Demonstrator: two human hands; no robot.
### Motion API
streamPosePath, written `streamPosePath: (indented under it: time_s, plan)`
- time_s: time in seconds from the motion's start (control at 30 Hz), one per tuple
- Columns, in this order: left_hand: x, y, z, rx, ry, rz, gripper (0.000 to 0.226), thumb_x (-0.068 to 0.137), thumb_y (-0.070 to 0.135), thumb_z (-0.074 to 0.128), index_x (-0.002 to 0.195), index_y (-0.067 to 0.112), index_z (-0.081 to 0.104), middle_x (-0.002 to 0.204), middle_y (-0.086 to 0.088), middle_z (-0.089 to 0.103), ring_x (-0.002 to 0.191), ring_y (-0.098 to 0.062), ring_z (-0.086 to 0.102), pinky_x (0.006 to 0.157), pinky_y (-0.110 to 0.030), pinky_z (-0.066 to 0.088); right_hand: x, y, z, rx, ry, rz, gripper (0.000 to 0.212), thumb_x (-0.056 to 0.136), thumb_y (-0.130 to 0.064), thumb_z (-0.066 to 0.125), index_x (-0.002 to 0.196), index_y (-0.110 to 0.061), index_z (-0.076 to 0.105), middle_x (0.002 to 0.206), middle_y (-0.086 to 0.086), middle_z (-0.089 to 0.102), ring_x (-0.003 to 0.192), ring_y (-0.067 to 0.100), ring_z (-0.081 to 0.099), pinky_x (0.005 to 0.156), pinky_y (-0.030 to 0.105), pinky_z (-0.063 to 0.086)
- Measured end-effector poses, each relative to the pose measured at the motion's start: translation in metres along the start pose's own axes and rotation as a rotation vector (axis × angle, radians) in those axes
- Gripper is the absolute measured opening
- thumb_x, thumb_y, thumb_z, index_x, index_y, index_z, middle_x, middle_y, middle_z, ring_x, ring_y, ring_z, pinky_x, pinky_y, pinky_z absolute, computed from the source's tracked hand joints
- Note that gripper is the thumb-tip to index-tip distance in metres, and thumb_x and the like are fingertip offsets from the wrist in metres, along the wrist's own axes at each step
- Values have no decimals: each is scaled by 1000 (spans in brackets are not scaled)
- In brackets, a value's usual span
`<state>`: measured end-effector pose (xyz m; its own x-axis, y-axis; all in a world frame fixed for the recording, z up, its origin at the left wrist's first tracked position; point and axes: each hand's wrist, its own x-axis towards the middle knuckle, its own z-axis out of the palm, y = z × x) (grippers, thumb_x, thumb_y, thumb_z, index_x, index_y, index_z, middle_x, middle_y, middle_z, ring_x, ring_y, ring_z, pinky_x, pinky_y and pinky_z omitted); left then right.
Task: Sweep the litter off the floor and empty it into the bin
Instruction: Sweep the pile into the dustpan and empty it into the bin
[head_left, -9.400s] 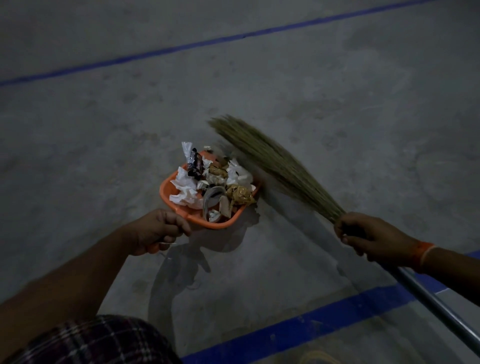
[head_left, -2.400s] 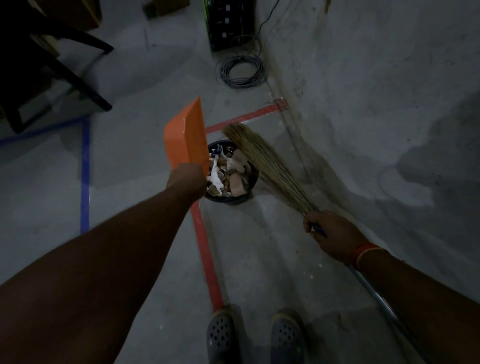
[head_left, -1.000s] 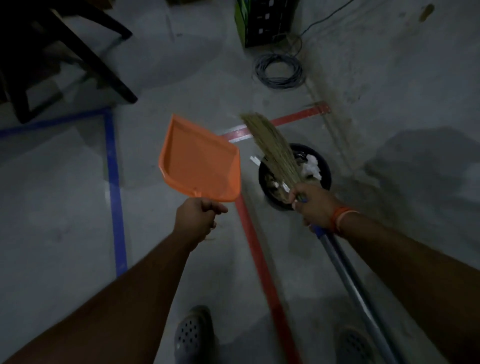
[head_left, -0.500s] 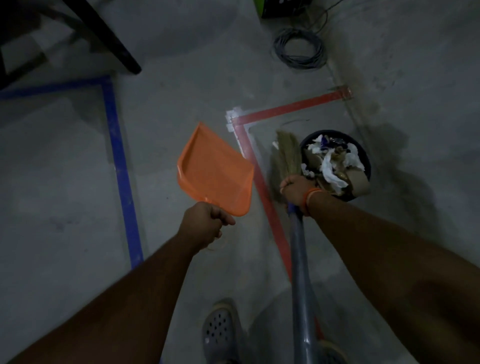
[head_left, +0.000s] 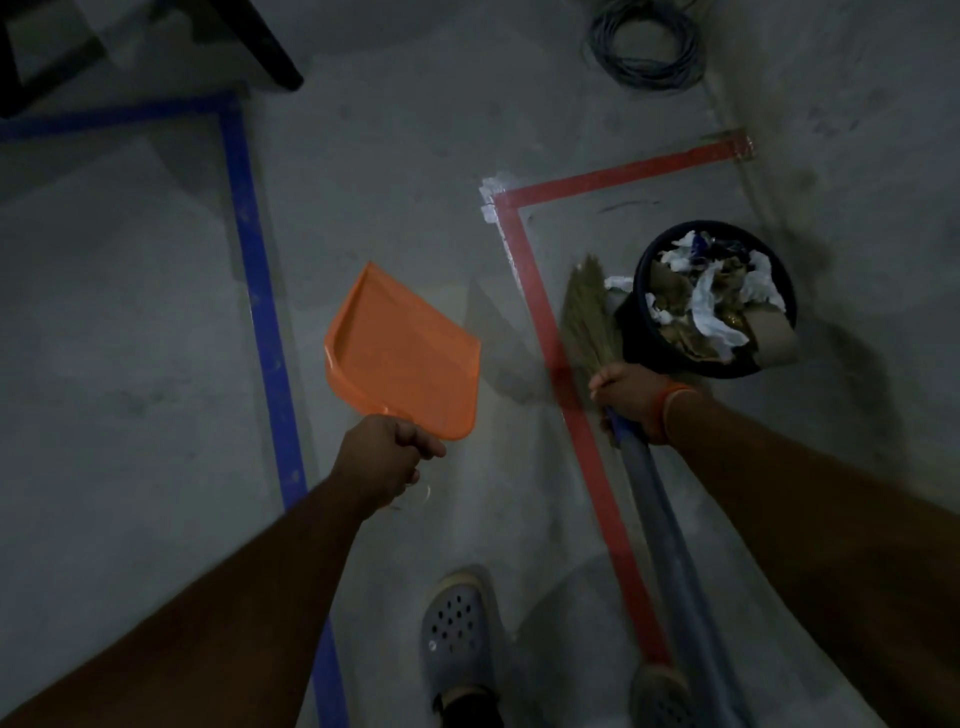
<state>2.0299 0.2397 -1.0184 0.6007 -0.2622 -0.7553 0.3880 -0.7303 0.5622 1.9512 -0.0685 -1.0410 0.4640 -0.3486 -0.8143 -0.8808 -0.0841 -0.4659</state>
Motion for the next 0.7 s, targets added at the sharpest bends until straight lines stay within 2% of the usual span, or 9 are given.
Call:
streamPosePath:
  time_s: [0.13,0.33,0.43,0.53,0.6,0.7]
  plan:
    - [-8,-6,13,-31,-5,-20,41,85,-13,44,81,11,77,71,-6,67,43,-10,53,42,-23,41,-38,14,10,83,-59,-10,22,91,14,45,83,-5,53,71,14,47,55,23,44,36,21,46]
    - [-17,-11,32,-56,6,-30,41,85,-12,44,80,11,77,86,-13,72,51,-15,56,44,-25,41,-79,40,6,-39,-88,-114,8,95,0,51,101,-2,56,89,10,52,60,23,53,38,19,45]
    - [-24,-11,41,-64,17,-39,42,84,-13,44,79,11,78,85,-12,73,50,-15,56,46,-25,42,-92,51,-6,-92,-61,-203,8,95,-3,53,96,-9,58,89,10,55,61,25,58,41,22,46]
    - [-31,-9,51,-68,24,-29,41,83,-13,44,79,11,78,89,-13,73,49,-14,57,47,-25,42,-91,55,-22,-149,-27,-260,9,95,0,50,97,-6,57,85,12,54,55,27,57,40,23,46]
    - [-35,-5,59,-73,31,-21,40,84,-13,44,80,10,77,83,-12,72,47,-13,55,43,-22,40,-81,53,-33,-174,-10,-275,8,95,1,50,96,-3,56,82,10,53,50,23,54,39,22,45]
    - [-38,0,71,-83,26,-12,38,85,-13,44,83,6,76,73,-9,66,41,-10,52,37,-19,36,-55,52,-46,-199,14,-281,13,95,0,52,87,-10,56,79,13,54,46,20,53,45,30,50]
